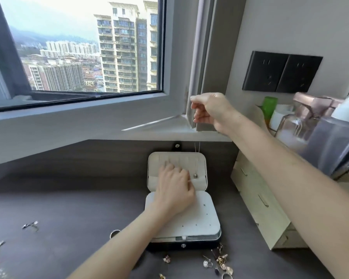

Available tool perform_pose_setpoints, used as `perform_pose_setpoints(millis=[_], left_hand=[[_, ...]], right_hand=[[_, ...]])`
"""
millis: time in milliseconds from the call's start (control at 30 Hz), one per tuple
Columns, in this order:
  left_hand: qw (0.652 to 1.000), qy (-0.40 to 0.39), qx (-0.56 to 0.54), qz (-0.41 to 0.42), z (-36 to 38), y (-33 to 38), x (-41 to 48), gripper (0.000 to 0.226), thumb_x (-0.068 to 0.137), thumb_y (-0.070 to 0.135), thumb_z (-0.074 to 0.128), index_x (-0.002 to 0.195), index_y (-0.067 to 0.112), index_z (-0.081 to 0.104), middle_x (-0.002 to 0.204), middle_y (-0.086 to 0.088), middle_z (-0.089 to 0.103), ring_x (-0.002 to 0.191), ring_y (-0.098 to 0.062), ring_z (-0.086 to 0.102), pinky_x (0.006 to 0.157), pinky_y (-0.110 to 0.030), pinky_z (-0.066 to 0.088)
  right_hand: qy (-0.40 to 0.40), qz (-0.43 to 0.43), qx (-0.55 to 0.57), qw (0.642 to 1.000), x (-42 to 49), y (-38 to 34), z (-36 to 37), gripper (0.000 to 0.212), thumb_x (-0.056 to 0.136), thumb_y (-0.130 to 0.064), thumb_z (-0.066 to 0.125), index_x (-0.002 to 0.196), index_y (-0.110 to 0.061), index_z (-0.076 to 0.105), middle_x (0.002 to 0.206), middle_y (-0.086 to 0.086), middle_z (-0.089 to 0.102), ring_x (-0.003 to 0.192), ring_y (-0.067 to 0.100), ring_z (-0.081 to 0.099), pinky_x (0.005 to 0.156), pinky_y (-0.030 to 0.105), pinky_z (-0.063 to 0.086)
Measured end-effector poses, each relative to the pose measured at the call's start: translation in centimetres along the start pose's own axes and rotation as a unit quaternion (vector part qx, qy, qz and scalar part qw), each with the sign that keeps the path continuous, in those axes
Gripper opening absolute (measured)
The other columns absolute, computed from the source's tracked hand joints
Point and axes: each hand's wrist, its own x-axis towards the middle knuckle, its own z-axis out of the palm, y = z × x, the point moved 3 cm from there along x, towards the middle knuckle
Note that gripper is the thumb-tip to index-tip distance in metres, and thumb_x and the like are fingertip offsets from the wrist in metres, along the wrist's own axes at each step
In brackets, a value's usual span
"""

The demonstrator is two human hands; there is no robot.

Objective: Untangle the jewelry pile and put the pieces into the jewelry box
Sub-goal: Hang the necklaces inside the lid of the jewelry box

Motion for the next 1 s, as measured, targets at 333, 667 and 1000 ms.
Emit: perform_pose_setpoints(millis=[333, 667, 1000], left_hand=[[0.998, 0.057, -0.032, 0.009, -1.2, 0.3, -0.4, 0.014, 0.056, 0.026, 0.044, 0.051, 0.015, 0.051, 0.052, 0.003, 0.051, 0.060, -0.023, 0.045, 0.067, -0.028, 0.024], [0.997, 0.066, -0.038, -0.007, -1.4, 0.2, -0.2, 0.004, 0.049, 0.019, 0.059, 0.050, 0.016, 0.056, 0.049, 0.005, 0.051, 0.055, -0.021, 0.042, 0.059, -0.027, 0.026], [0.998, 0.054, -0.014, -0.038, -1.0, -0.5, 0.1, 0.010, 0.058, 0.021, 0.053, 0.053, 0.018, 0.062, 0.049, 0.005, 0.058, 0.053, -0.023, 0.049, 0.060, -0.028, 0.031]], right_hand=[[0.030, -0.026, 0.044, 0.998, 0.2, 0.1, 0.0, 0.029, 0.089, -0.010, 0.055, 0.060, -0.009, 0.054, 0.046, 0.002, 0.048, 0.047, 0.015, 0.047, 0.051, 0.025, 0.050], [-0.054, -0.033, -0.085, 0.994, -3.0, 3.3, -0.3, 0.026, 0.092, -0.012, 0.057, 0.066, -0.005, 0.058, 0.060, 0.010, 0.058, 0.055, 0.019, 0.058, 0.061, 0.032, 0.055], [-0.082, -0.038, -0.232, 0.969, -4.9, 8.7, 0.6, 0.022, 0.093, -0.017, 0.056, 0.082, 0.000, 0.066, 0.074, 0.015, 0.070, 0.076, 0.036, 0.066, 0.075, 0.044, 0.056]])
